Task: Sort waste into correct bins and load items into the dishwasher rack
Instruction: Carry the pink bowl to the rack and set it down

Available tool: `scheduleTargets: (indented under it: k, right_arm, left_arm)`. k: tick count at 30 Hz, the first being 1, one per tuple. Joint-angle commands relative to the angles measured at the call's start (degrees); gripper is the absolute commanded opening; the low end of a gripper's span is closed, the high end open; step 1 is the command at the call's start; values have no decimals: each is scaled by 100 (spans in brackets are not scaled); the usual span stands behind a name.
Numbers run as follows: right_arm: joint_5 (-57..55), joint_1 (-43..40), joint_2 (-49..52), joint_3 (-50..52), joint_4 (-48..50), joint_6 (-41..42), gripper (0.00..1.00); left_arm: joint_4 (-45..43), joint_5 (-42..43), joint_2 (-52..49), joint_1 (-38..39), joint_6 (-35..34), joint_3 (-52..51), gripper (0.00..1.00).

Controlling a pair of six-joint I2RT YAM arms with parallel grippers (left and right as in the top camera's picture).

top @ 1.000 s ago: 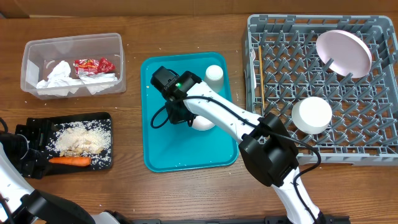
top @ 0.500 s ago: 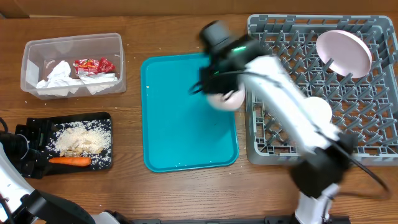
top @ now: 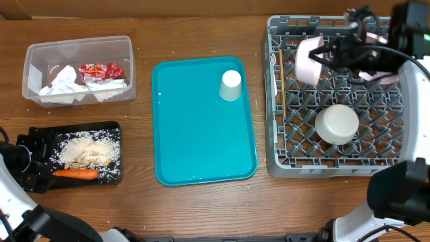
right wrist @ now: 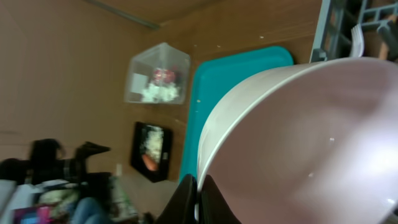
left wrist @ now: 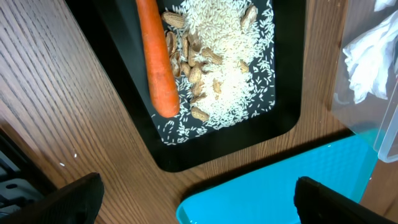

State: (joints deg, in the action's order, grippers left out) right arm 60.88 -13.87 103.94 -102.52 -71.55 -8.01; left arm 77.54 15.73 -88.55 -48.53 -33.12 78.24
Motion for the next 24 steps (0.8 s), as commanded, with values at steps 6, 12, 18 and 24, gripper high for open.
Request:
scheduleTargets:
  k: [6,12,18,24]
  right_arm:
    - [2304,-260,33,1718,1749,-468,4]
    - [2098,-260,162,2164,2651,129,4]
    - [1150,-260,431,2164,2914,555,4]
    - [1156,-260,750,2164,3324,885,4]
  left_arm:
    - [-4,24,-26,-20,-72,-13,100]
    - [-4,24,-26,-20,-72,-13,100]
    - [-4,24,-26,-20,-72,-13,100]
    - [-4,24,-26,-20,-72,-13,100]
